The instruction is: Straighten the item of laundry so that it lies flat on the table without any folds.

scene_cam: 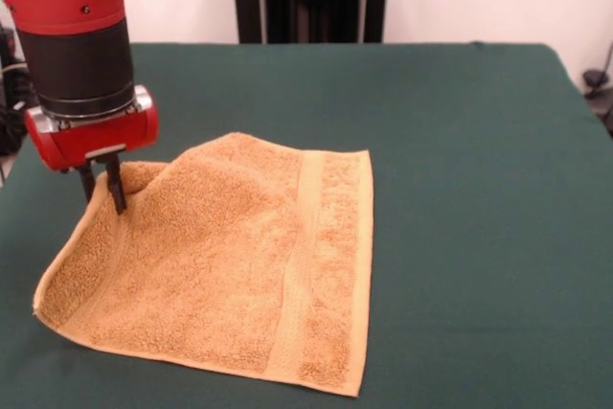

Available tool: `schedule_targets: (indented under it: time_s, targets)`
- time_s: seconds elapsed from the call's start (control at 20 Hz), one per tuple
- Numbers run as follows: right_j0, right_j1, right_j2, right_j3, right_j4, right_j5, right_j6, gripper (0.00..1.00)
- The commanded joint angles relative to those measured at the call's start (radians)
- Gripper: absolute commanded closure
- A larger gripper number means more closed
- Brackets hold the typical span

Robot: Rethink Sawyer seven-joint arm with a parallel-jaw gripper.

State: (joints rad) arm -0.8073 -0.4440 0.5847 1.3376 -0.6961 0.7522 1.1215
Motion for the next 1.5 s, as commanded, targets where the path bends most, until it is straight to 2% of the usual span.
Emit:
schedule_targets:
  time_s: [0.05,0.5,0.95,1.5]
  targets:
    - [0.053,0.060,0.115,0.024,-0.034,0.135,-0.412,1.00]
    - [0.037,0.095,0.154,0.028,-0.046,0.156,-0.611,1.00]
    - [0.044,0.101,0.150,0.044,-0.051,0.157,-0.740,1.00]
    - [0.046,0.112,0.136,0.040,-0.034,0.159,-0.811,1.00]
